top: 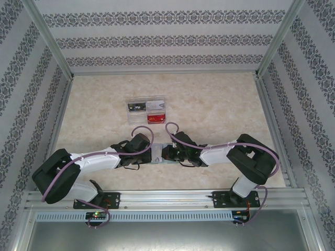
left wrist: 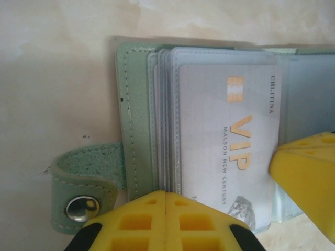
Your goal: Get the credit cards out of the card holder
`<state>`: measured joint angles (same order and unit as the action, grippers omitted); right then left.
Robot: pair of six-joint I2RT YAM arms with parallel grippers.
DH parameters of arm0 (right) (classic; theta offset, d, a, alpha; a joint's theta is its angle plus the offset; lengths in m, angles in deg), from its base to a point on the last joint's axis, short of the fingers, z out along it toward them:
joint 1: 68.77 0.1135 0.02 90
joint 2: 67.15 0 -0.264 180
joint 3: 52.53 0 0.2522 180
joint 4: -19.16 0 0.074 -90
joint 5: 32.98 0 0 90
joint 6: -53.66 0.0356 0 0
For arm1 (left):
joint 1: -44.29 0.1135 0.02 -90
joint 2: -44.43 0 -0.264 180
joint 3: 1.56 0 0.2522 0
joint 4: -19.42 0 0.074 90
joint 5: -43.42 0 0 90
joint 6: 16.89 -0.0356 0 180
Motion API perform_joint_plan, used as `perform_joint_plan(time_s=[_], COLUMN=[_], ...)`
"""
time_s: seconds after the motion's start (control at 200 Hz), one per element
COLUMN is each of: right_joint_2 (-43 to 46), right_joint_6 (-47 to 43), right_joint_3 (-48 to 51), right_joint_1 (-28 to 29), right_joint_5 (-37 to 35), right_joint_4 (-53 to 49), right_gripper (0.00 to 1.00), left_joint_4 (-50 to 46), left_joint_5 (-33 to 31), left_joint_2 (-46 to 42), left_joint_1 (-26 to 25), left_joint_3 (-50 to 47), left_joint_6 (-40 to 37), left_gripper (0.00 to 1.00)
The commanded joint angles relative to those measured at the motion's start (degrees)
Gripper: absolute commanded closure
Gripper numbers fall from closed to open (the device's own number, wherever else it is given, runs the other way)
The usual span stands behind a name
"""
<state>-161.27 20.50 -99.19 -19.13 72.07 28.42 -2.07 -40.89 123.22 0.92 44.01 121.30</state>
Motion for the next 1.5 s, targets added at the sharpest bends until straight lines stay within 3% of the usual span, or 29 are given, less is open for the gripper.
perform_joint_plan(time_s=[0.0,0.625,0.999,1.199,1.494], right_joint_2=[0.93,2.13,-0.57,-1.15,-1.32], right_joint_6=[-0.24,0.0,0.67,0.91,0.94], right_joint_3=[0.74,3.16,-0.3,-0.41,-0.49], right_joint_1=[0.2,-1.18,0.01,0.27,0.27], right_joint_5=[-0.14,0.19,0.33,0.24,0.27], right_joint_4=[0.88,0.92,1.58,1.74,1.72], right_gripper=[1.0,1.0,1.0,1.0,1.0], left_joint_4=[-3.86,-3.55,-4.93,-4.14,-2.75], left_joint_5=[-2.43,-1.54,-0.99,-0.32,-0.39], left_joint_2=[1.26,1.5,-2.45,-0.81,3.3], left_joint_1=[0.48,0.57,0.58,0.55,0.5], left_joint_3=[1.24,1.41,2.9,3.8,4.18], left_joint_6=[0.62,1.04,-0.14,-0.81,-0.9], left_gripper=[1.0,1.0,0.91,0.88,0.92])
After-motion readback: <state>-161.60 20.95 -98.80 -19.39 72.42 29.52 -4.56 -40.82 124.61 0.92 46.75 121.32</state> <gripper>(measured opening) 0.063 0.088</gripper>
